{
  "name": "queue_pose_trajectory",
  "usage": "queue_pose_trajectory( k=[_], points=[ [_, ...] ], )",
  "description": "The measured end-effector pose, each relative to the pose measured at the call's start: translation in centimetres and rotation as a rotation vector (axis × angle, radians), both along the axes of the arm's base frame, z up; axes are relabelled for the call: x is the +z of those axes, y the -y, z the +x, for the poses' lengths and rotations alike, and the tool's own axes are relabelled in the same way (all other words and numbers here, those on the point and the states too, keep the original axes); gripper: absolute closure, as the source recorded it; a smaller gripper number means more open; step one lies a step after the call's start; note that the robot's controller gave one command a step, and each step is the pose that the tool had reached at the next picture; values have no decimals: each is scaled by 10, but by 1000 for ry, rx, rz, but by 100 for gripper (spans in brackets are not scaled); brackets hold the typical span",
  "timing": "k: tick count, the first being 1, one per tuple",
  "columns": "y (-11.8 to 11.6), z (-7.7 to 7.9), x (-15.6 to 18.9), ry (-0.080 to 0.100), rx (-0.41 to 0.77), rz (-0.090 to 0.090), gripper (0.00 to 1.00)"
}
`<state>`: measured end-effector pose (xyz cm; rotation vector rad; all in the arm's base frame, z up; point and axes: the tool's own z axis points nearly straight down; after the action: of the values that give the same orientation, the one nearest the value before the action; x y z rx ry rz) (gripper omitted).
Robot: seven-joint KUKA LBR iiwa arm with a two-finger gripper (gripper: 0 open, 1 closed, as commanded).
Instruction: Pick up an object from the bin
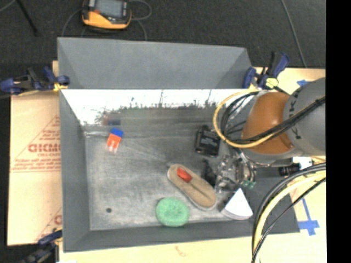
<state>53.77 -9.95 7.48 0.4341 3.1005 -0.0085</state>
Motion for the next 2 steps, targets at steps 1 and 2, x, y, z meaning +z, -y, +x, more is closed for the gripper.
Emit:
queue_pose_trajectory(
  k=[1, 2],
  points=[
    [0, 0, 0, 0, 0, 0, 100],
    [0, 0, 3, -2, 1, 0, 100]
  ],
)
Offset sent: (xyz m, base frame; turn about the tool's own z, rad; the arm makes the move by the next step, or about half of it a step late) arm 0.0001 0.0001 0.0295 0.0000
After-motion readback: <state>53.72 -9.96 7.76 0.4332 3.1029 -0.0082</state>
